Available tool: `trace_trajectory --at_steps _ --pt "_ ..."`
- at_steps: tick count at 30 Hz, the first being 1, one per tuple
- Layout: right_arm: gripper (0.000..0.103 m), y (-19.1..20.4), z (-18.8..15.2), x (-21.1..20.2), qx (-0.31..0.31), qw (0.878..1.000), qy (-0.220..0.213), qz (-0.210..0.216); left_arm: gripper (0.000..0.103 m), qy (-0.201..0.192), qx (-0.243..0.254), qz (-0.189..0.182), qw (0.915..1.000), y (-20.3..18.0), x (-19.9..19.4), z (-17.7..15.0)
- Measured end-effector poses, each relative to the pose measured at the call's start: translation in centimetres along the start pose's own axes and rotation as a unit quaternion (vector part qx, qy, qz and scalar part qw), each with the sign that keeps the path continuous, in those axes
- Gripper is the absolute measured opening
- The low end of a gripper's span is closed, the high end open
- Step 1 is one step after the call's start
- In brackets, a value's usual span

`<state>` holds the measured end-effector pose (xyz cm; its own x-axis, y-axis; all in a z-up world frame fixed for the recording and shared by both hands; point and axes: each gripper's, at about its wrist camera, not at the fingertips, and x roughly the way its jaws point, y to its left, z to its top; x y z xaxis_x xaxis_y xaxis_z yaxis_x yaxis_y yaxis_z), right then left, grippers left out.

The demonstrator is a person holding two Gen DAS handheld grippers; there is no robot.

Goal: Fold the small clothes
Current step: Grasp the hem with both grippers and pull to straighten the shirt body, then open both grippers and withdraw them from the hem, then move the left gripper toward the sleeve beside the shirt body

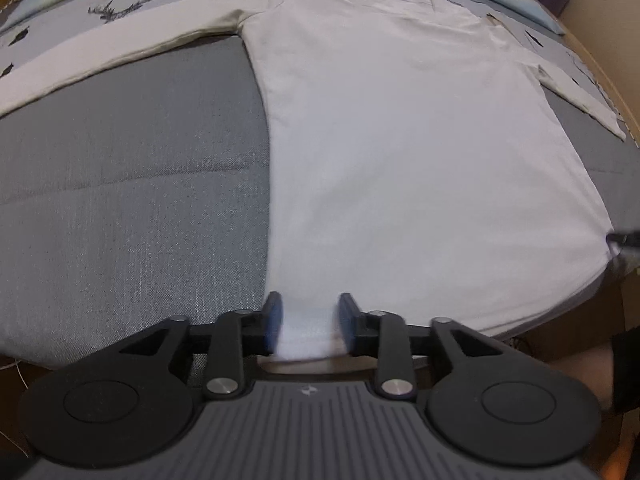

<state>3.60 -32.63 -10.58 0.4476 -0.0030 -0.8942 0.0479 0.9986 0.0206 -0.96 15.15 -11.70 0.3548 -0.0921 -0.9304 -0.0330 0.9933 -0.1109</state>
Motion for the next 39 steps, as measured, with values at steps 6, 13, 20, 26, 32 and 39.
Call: trace_trajectory --at_steps 6,13,20,26,32,39 --pt "0.035 0.2 1.3 -1.7 0.018 0.999 -0.026 0.008 0.046 0.002 -0.012 0.019 0.9998 0.3 0.1 0.2" --pt "0.05 0.6 5.6 -11.3 0.014 0.972 -0.228 0.055 0.074 -0.121 -0.01 0.02 0.9924 -0.4 -3.8 0.9" --pt "0.052 -0.5 6.0 -12.8 0.11 0.941 -0.302 0.101 0.081 -0.198 -0.018 0.069 0.9776 -2.4 -6.3 0.8" --pt "0.052 2.1 6.5 -11.5 0.074 0.947 -0.289 0.115 0.081 -0.22 -0.085 0.072 0.9692 -2.9 -9.5 2.4" --pt "0.052 4.7 7.1 -10.9 0.057 0.949 -0.285 0.124 0.077 -0.253 -0.04 0.091 0.9623 -4.5 -8.8 2.8" --pt "0.052 5.4 7.6 -10.1 0.029 0.955 -0.274 0.106 0.07 -0.283 -0.062 0.064 0.9549 -3.8 -10.6 6.2"
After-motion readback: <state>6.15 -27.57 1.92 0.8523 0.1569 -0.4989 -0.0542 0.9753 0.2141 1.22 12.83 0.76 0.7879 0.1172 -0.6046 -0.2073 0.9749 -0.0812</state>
